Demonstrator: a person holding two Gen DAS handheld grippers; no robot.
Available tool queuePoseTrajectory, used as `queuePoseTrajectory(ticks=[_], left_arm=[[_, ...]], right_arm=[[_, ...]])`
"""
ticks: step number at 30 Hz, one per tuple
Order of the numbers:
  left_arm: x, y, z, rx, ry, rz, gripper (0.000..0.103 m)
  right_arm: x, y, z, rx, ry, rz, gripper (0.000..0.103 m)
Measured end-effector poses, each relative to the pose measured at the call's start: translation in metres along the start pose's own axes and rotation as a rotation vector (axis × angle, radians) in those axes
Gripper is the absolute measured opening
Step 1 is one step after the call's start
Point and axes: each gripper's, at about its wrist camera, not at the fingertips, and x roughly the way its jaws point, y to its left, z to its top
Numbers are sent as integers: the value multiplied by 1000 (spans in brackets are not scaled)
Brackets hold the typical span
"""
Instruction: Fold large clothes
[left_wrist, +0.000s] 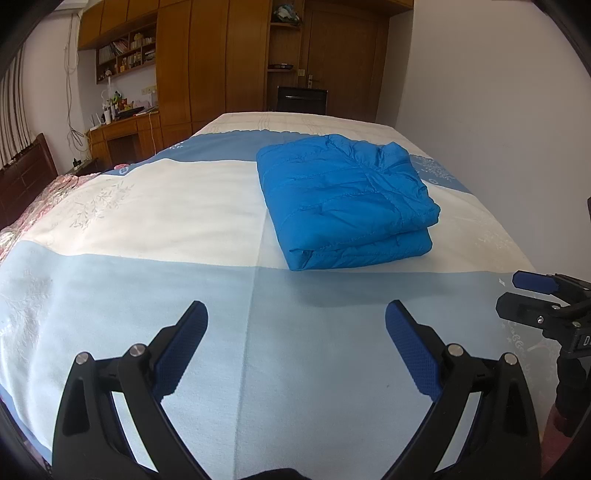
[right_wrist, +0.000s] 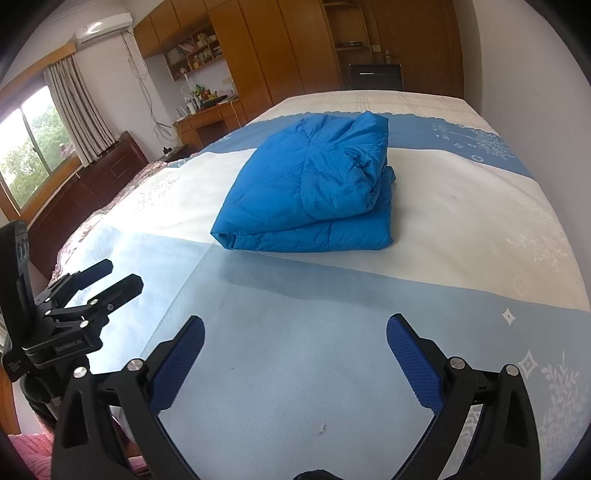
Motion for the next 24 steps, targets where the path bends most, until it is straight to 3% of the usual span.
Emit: queuePoseTrajectory(ticks=[24], left_arm=[[3, -1, 0, 3, 8, 7, 96]], right_arm=[[4, -5, 1, 10, 1, 7, 99]])
